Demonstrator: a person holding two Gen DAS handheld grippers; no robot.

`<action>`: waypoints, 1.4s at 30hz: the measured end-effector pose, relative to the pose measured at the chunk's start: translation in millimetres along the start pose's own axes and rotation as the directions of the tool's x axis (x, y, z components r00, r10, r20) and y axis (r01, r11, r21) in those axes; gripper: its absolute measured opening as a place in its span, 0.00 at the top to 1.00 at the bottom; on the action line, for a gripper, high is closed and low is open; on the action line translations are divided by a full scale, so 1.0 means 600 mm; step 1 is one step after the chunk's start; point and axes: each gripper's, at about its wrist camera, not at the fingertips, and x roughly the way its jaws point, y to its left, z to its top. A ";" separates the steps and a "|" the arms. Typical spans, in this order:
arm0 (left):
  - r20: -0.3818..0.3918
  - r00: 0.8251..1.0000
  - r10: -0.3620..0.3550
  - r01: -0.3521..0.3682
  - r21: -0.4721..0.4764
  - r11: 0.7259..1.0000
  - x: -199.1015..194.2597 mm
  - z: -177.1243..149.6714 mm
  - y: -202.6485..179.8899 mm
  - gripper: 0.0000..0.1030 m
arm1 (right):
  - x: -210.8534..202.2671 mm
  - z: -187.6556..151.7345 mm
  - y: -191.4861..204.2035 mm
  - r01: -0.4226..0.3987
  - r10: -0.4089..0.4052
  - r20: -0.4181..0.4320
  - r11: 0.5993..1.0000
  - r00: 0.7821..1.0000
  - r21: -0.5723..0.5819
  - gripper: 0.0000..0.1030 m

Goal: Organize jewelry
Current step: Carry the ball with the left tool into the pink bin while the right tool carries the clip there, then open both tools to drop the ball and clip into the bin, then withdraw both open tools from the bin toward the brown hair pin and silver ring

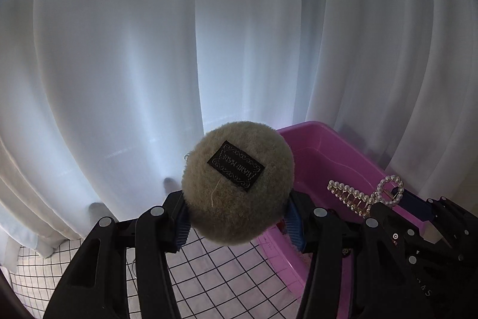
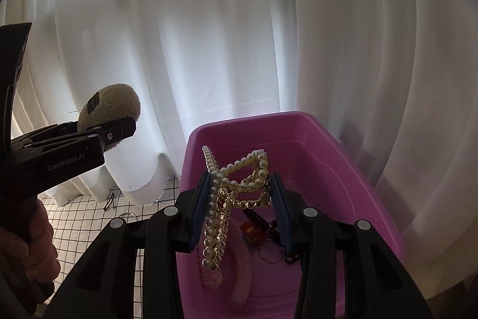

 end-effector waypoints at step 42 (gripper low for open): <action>-0.222 0.975 0.031 -0.039 -0.031 0.999 0.173 -0.022 -0.086 0.08 | 0.120 -0.013 -0.125 0.022 -0.002 -0.175 0.994 0.985 0.111 0.39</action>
